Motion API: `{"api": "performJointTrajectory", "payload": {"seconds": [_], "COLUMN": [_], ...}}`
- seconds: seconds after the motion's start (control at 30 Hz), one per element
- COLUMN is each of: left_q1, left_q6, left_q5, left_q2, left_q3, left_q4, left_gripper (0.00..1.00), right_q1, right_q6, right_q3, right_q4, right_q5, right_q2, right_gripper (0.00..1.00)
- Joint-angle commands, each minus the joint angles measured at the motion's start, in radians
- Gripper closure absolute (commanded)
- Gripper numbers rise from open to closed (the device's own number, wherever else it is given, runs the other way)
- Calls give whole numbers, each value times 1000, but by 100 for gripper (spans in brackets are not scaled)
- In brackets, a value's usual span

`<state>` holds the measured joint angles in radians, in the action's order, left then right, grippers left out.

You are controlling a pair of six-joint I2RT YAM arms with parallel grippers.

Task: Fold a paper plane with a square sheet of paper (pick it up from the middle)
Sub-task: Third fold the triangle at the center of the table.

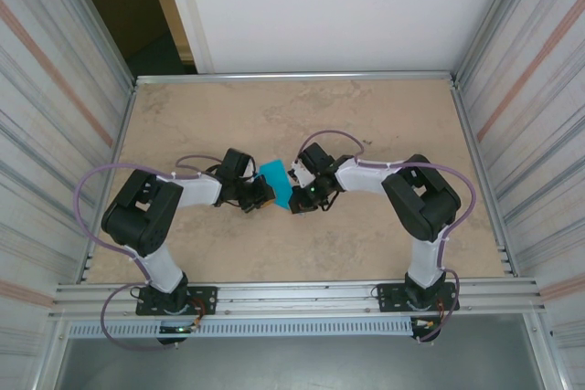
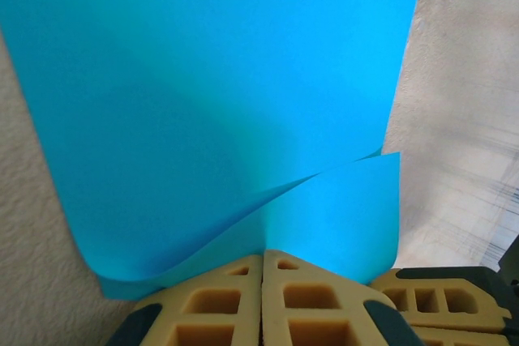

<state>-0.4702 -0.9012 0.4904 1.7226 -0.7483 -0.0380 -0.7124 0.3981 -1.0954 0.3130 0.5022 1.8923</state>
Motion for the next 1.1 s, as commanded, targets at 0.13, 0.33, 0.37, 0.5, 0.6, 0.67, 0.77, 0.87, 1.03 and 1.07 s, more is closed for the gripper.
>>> {"api": "performJointTrajectory", "payload": {"seconds": [0.13,0.33,0.37,0.5,0.6,0.67,0.77,0.87,1.03,1.07], "left_q1": [13,14,13,13,13,15,19,21,22,23], "left_q6": [21,21,21,22,22,24,27,30,33,34], "left_q5": [-134,-134,-136,-138,-141,-147,-153,-154,-151,-150], "left_q2": [75,80,80,86,91,91,93,92,89,88], "left_q3": [46,45,44,44,43,39,35,32,26,25], "left_q4": [167,166,166,170,176,183,195,201,205,204], "left_gripper": [91,91,91,91,91,91,91,91,91,91], "right_q1": [0,14,13,23,36,45,53,59,68,70], "right_q6": [26,20,17,5,-7,-21,-44,-60,-58,-58], "right_q3": [-38,-31,-30,-3,28,50,74,106,182,195], "right_q4": [-26,-13,-10,-1,-1,0,11,23,24,24], "right_q5": [12,17,18,25,32,39,45,42,29,23], "right_q2": [39,56,60,56,40,25,1,-19,-72,-87], "right_gripper": [91,92,92,92,92,92,92,93,92,93]}}
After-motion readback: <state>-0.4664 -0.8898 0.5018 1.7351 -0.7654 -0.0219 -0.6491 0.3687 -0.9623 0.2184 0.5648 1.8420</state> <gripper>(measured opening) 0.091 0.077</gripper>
